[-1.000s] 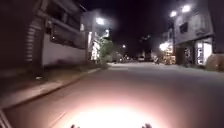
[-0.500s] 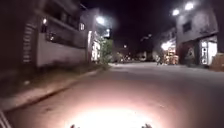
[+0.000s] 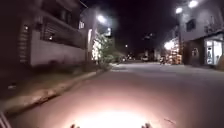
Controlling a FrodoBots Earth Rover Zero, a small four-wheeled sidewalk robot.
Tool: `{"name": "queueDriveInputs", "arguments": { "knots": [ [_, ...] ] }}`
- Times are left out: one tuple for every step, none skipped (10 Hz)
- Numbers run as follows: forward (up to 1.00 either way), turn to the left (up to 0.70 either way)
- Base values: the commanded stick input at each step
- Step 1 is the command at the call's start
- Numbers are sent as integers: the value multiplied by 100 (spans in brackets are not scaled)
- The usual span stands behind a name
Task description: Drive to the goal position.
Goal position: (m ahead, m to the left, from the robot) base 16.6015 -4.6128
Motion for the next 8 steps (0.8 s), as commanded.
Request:
{"name": "queueDriveInputs", "arguments": {
  "knots": [
    [85,0],
    [85,0],
    [85,0],
    [85,-1],
    [85,-8],
    [85,-15],
    [85,-22],
    [85,-29]
  ]
}}
